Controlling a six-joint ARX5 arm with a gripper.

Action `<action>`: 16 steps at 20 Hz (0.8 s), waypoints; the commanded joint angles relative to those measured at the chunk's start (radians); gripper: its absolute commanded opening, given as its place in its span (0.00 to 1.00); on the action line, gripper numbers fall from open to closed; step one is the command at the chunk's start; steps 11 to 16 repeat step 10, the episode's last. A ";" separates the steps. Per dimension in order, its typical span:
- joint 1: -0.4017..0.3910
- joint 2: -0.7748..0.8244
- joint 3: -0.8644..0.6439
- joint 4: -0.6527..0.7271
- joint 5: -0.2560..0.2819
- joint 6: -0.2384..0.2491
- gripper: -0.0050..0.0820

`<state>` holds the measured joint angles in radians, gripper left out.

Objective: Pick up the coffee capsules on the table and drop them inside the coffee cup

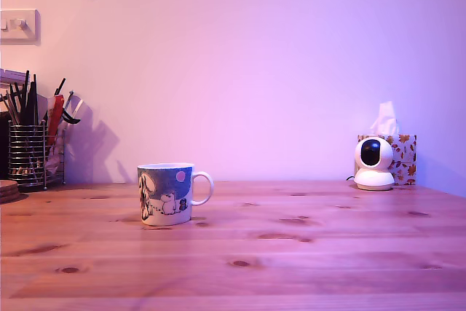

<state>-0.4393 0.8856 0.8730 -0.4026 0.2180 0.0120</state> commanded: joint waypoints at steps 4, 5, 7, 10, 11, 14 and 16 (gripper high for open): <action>-0.019 -0.097 -0.017 -0.055 0.001 -0.016 0.03; -0.020 -0.108 -0.017 -0.066 0.001 -0.016 0.03; -0.020 -0.121 -0.017 -0.082 0.001 -0.016 0.03; -0.020 -0.122 -0.017 -0.097 0.002 -0.016 0.03; -0.020 -0.122 -0.017 -0.097 0.002 -0.016 0.03; -0.020 -0.122 -0.017 -0.097 0.002 -0.016 0.03; -0.020 -0.122 -0.017 -0.097 0.002 -0.016 0.03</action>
